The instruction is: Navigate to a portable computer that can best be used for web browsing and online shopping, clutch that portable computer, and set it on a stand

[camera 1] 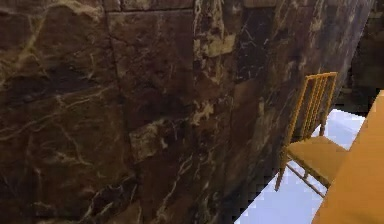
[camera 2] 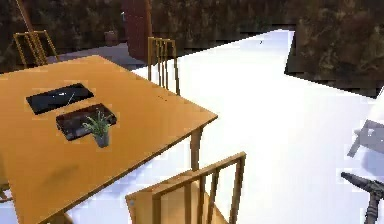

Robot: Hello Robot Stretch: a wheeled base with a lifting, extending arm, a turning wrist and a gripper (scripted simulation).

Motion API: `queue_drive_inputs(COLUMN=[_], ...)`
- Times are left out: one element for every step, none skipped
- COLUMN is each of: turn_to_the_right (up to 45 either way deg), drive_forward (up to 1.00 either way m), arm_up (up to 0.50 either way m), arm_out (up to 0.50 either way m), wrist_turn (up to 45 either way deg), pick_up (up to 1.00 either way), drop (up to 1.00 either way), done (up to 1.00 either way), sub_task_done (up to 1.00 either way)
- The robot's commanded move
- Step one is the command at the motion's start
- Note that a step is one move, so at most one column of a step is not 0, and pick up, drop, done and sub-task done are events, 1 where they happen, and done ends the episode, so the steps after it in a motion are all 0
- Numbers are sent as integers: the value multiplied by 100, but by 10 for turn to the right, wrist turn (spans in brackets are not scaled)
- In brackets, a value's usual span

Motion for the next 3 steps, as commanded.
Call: queue_drive_inputs(turn_to_the_right=[0,450,450], drive_forward=[25,0,0], arm_up=[0,0,0], arm_out=[0,0,0], wrist_turn=[0,0,0], pick_up=[0,0,0], drop=[0,0,0], done=[0,0,0], sub_task_done=[0,0,0])
